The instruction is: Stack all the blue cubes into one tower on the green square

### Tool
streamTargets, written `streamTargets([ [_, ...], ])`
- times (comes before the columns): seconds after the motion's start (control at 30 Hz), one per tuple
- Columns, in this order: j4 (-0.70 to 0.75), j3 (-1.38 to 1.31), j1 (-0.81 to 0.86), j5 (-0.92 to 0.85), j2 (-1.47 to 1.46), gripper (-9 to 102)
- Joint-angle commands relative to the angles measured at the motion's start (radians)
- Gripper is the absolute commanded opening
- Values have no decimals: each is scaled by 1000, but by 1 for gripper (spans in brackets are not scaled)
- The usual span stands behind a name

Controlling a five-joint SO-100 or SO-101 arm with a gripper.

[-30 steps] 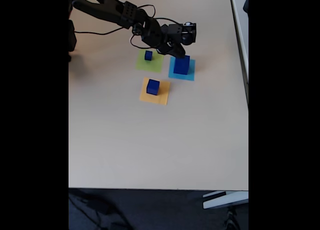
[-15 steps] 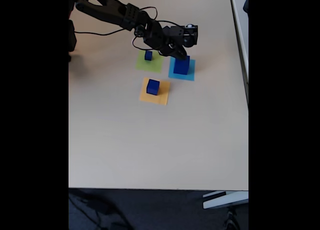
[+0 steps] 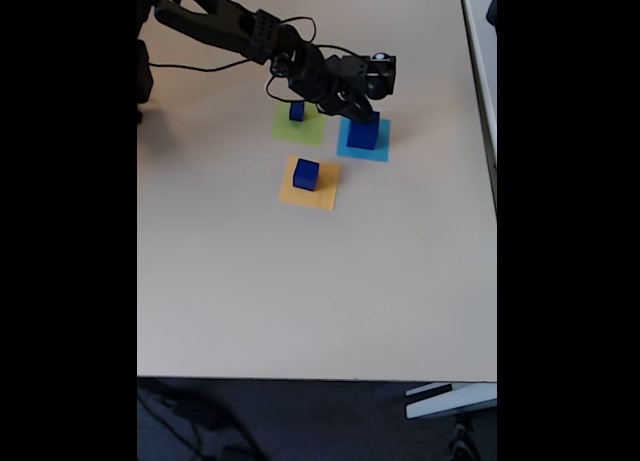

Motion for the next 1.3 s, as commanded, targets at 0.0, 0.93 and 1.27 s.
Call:
streamTargets([
  [0.0,-40,-26,-9,11,23,0],
  [0.93,-51,37,25,6,41,0],
  [1.27,-49,48,25,9,43,3],
])
